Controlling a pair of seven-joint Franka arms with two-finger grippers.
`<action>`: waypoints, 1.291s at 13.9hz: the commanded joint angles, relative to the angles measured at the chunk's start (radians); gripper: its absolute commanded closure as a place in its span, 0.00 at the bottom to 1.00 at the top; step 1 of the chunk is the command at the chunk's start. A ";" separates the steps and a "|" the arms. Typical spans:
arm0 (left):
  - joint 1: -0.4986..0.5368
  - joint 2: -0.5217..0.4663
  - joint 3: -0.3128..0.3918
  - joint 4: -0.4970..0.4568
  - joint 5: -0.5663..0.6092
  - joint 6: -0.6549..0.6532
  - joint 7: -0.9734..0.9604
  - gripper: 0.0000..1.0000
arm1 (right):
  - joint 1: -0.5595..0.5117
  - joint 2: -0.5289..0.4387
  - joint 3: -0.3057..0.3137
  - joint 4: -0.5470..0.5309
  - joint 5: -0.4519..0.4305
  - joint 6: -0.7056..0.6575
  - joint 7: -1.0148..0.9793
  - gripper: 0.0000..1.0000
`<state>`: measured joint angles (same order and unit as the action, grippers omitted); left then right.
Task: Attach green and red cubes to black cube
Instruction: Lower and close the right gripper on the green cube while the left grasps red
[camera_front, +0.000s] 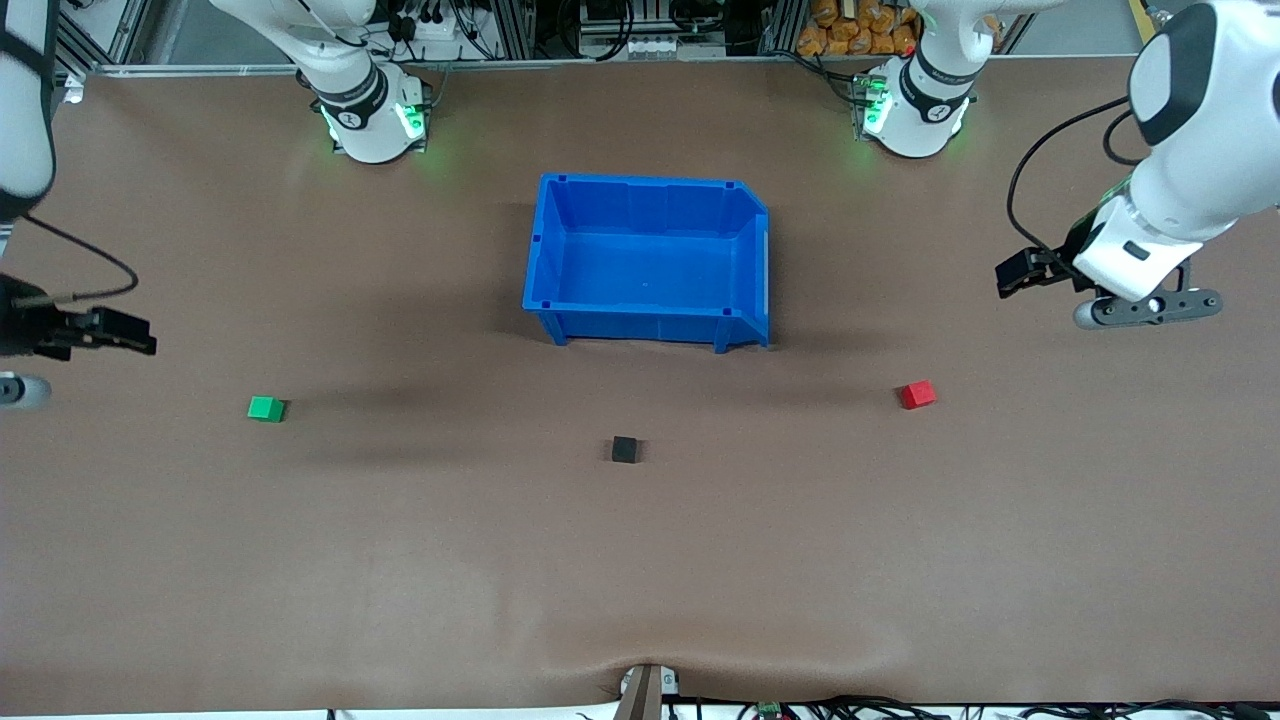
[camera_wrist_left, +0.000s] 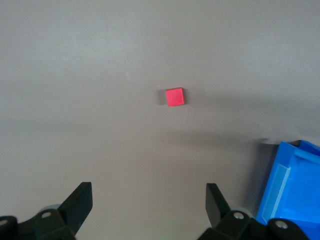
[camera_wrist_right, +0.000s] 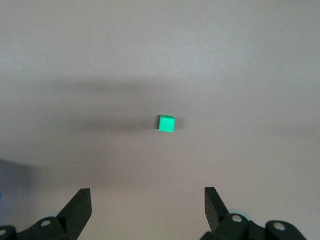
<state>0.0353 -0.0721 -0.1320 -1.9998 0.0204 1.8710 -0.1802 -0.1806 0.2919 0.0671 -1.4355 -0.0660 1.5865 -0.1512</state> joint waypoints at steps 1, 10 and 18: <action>0.014 0.014 -0.009 -0.074 0.013 0.081 0.008 0.00 | -0.043 0.103 0.016 0.026 0.005 0.007 0.068 0.00; 0.034 0.179 -0.009 -0.204 0.007 0.436 -0.035 0.00 | -0.037 0.371 0.019 -0.175 0.043 0.386 0.097 0.00; 0.040 0.339 -0.011 -0.131 -0.005 0.525 -0.172 0.00 | -0.051 0.385 0.014 -0.184 -0.049 0.400 0.087 0.00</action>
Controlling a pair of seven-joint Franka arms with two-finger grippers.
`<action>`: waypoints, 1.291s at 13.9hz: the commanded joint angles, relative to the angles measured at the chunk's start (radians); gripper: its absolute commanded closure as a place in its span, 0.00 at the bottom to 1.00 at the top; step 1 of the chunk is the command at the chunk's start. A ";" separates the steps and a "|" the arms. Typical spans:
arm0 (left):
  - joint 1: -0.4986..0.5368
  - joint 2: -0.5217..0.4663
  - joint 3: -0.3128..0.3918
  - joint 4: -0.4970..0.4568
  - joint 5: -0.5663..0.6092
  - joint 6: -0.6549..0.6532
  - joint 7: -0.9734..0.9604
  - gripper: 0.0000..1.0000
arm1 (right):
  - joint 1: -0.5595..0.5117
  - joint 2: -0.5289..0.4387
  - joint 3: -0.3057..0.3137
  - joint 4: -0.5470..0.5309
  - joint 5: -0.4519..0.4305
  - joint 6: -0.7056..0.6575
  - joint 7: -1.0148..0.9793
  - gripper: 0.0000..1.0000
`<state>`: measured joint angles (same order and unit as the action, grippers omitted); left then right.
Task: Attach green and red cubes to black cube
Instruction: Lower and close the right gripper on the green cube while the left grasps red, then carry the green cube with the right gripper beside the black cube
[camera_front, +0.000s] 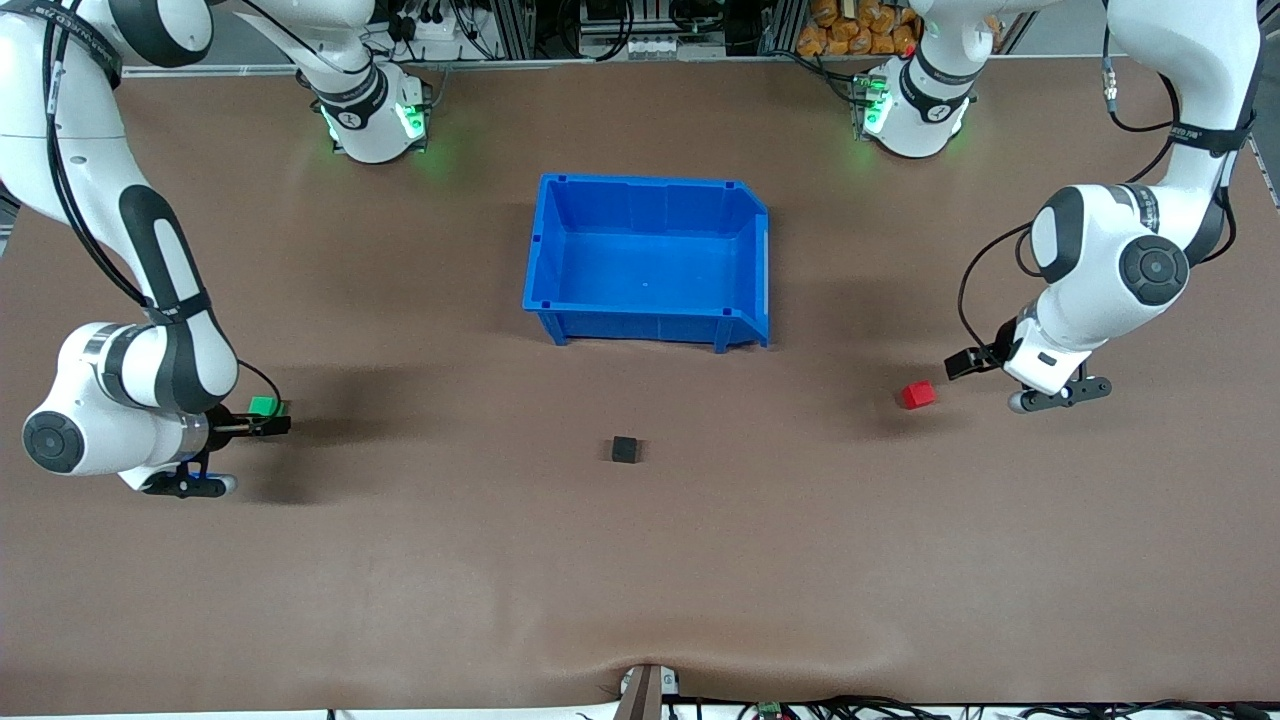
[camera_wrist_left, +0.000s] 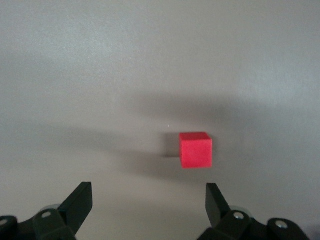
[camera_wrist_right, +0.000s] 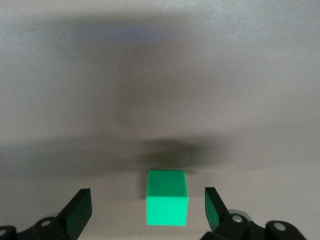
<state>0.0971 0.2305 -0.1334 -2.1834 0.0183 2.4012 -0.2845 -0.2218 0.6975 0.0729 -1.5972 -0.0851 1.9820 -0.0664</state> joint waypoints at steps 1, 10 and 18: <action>-0.023 0.058 -0.009 0.065 -0.001 -0.005 -0.083 0.00 | -0.016 -0.020 0.008 -0.029 -0.028 0.003 0.002 0.00; -0.048 0.171 -0.008 0.137 0.011 -0.005 -0.091 0.00 | -0.034 -0.003 0.010 -0.023 -0.013 -0.005 0.002 1.00; -0.054 0.233 -0.009 0.142 0.011 0.001 -0.096 0.00 | 0.044 -0.007 0.018 0.127 0.315 -0.173 0.377 1.00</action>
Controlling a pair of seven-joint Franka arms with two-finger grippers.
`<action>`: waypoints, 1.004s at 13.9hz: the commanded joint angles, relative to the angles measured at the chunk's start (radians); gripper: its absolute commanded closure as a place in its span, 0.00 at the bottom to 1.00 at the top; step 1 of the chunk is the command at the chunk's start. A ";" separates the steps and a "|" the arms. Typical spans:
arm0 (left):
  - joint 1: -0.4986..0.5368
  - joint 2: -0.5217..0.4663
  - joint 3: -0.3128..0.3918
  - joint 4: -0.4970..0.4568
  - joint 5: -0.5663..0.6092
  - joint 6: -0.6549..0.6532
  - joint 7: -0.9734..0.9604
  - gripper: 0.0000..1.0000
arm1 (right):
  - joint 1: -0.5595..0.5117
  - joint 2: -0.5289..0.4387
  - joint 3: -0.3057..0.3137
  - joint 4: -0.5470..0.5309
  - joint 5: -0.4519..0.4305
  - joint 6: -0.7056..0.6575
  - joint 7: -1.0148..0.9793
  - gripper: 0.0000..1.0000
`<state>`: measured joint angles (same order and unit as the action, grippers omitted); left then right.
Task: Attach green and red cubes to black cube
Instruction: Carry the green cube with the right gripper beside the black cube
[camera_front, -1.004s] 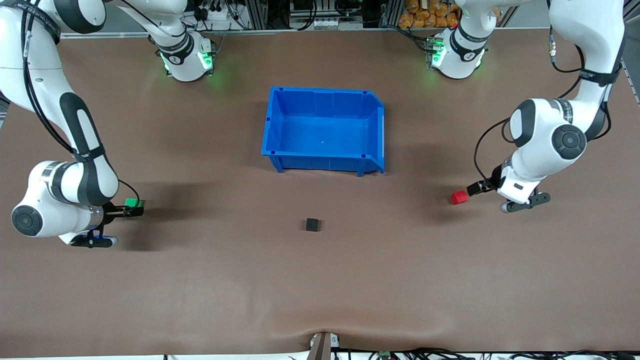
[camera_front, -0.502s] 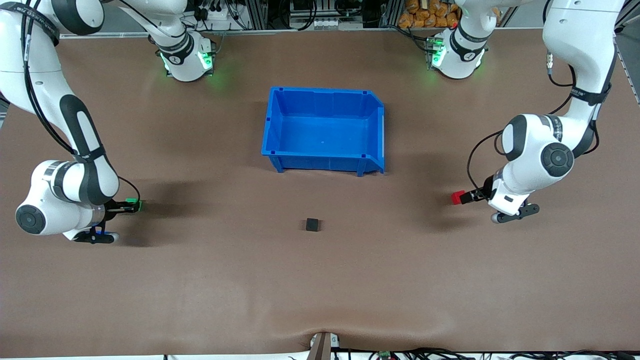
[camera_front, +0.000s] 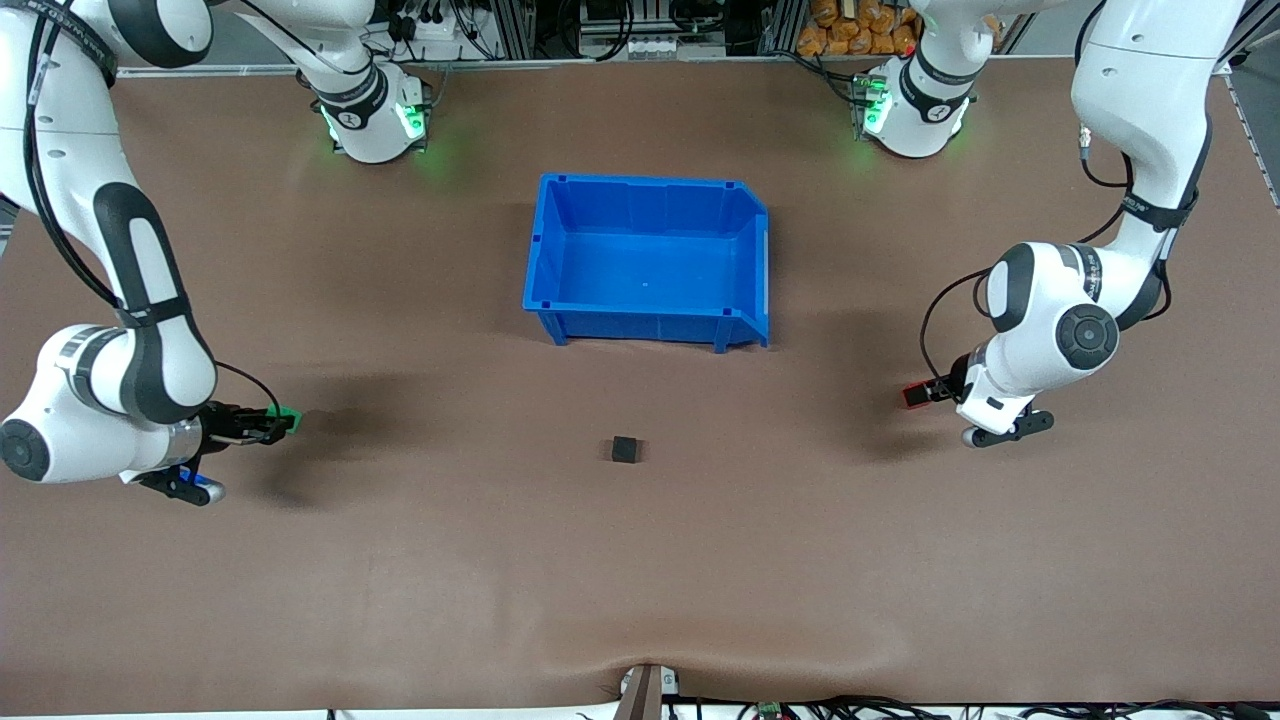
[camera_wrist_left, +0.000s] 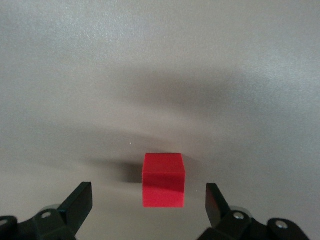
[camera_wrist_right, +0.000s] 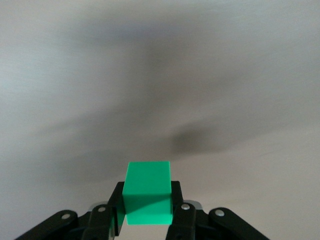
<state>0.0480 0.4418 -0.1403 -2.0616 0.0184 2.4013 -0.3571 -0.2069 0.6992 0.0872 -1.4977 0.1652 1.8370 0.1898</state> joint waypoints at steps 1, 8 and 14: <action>-0.005 0.026 -0.002 0.026 0.011 0.001 -0.031 0.00 | 0.061 -0.009 0.003 0.043 0.097 -0.035 0.234 1.00; -0.020 0.063 -0.001 0.058 0.011 0.001 -0.062 0.11 | 0.366 -0.001 0.002 0.074 0.249 0.097 1.047 1.00; -0.019 0.086 -0.001 0.078 0.011 0.001 -0.062 0.25 | 0.533 0.098 0.002 0.073 0.320 0.433 1.523 1.00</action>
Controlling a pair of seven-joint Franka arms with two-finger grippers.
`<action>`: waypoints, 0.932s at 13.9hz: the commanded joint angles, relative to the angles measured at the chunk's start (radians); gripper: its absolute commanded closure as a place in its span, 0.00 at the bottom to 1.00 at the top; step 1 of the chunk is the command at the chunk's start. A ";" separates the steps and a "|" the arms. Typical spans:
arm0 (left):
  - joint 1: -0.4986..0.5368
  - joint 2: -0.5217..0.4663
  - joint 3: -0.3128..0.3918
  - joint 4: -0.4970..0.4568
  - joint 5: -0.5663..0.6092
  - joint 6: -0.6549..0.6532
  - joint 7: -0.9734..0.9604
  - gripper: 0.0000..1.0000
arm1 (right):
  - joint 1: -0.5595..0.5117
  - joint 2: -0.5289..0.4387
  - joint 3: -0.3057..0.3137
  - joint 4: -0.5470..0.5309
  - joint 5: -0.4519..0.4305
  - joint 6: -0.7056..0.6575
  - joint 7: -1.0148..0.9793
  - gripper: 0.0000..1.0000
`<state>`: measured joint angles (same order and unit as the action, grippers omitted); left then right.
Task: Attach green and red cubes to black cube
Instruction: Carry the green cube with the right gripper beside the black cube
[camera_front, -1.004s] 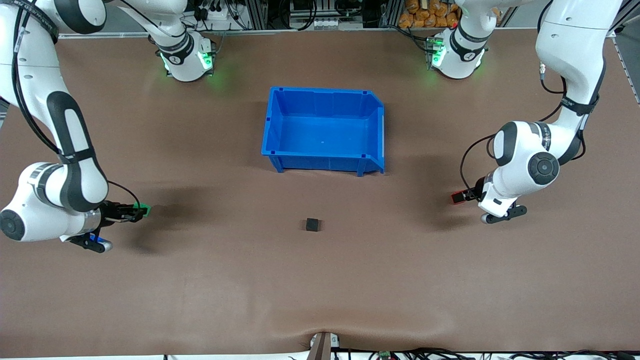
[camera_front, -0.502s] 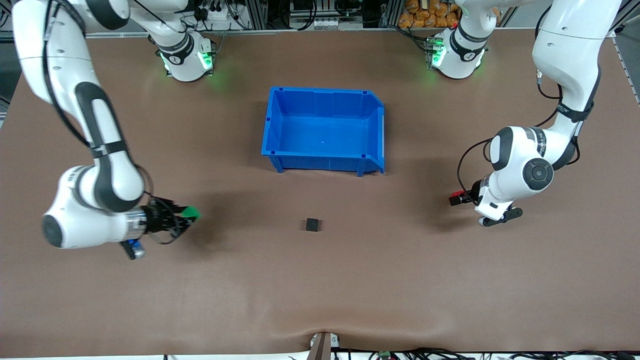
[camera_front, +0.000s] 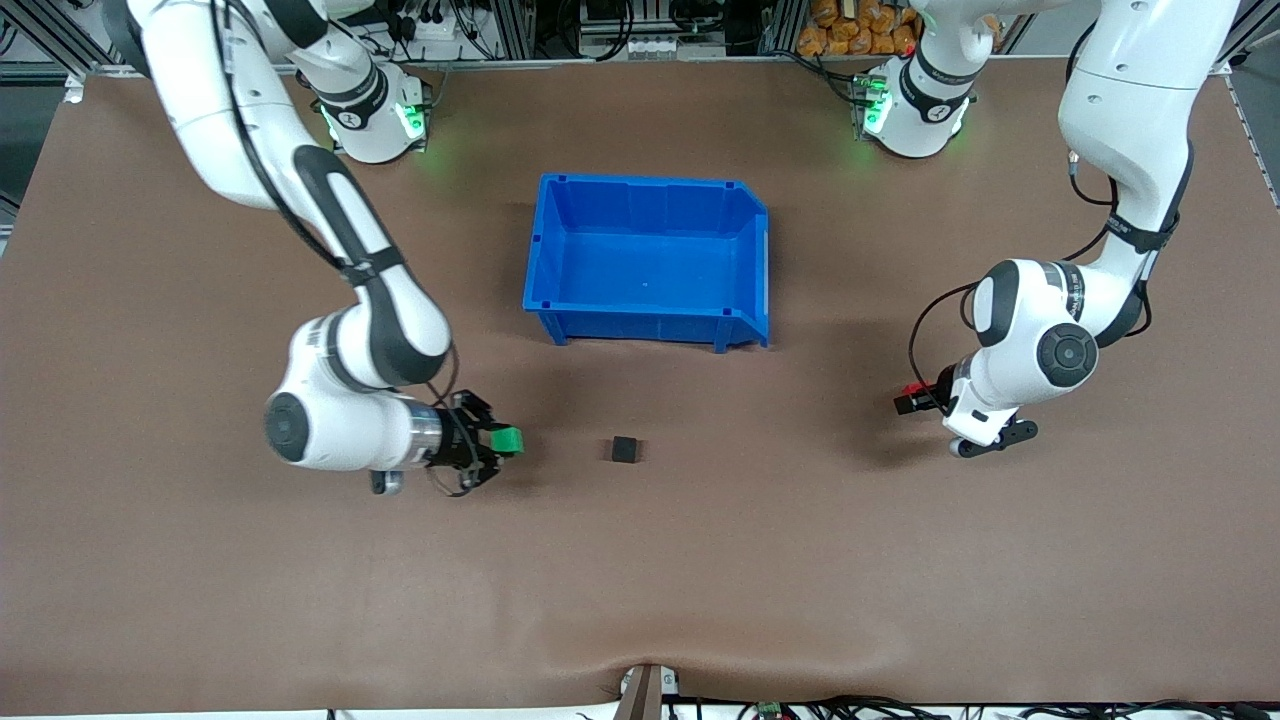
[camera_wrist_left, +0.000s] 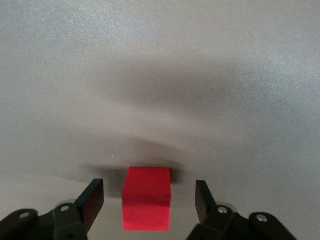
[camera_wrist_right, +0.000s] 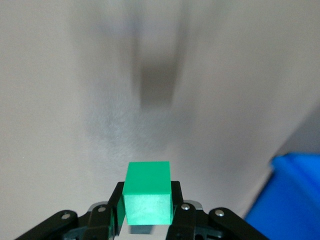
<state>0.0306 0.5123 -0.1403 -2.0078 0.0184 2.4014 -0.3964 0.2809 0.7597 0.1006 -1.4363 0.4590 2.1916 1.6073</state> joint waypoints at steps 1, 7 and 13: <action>-0.001 0.018 -0.001 0.026 0.011 0.001 -0.022 0.28 | 0.078 0.055 -0.013 0.011 0.021 0.126 0.164 1.00; -0.003 0.022 -0.001 0.035 0.011 0.002 -0.022 0.43 | 0.141 0.093 -0.013 0.013 0.024 0.226 0.218 1.00; -0.001 0.029 -0.001 0.038 0.011 0.001 -0.022 0.62 | 0.165 0.113 -0.015 0.016 0.026 0.269 0.249 1.00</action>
<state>0.0304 0.5290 -0.1402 -1.9875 0.0184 2.4014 -0.3965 0.4290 0.8527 0.0975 -1.4359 0.4669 2.4421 1.8383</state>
